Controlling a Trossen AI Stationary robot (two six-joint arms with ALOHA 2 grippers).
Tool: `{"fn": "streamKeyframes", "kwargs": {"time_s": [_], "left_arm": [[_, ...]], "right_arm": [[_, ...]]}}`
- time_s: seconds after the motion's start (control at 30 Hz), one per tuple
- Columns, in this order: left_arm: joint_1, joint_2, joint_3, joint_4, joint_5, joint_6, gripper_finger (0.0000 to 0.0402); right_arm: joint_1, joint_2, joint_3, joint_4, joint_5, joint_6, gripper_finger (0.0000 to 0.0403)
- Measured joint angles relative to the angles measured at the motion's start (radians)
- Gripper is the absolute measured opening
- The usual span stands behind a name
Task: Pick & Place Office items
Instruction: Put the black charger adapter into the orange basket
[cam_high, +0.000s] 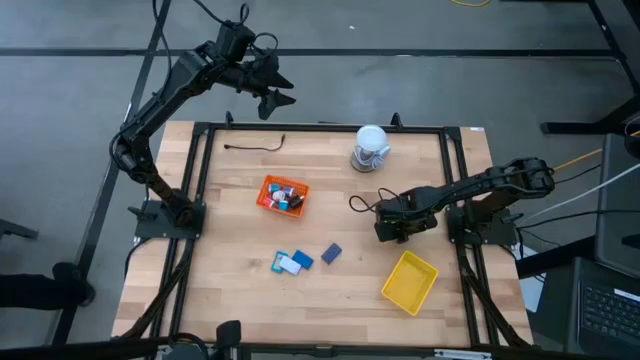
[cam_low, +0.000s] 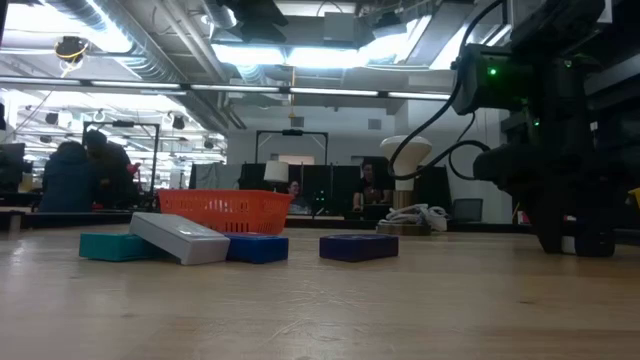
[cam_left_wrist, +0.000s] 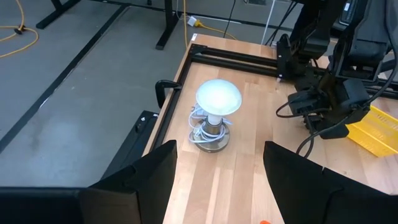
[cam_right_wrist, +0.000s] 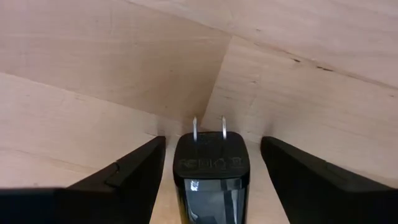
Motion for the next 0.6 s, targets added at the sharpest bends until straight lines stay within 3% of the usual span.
{"fn": "streamKeyframes", "kwargs": {"time_s": [0.17,0.33,0.6], "left_arm": [[0.0,0.0,0.0,0.0,0.0,0.0,0.0235],[0.0,0.0,0.0,0.004,0.0,0.0,0.0235],[0.0,0.0,0.0,0.03,0.0,-0.006,0.0235]], "right_arm": [[-0.015,-0.012,-0.004,-0.004,-0.005,-0.016,0.0233],[-0.043,-0.012,-0.003,-0.004,-0.033,-0.048,0.0145],[-0.119,-0.005,0.045,0.08,-0.024,-0.119,0.0148]]}}
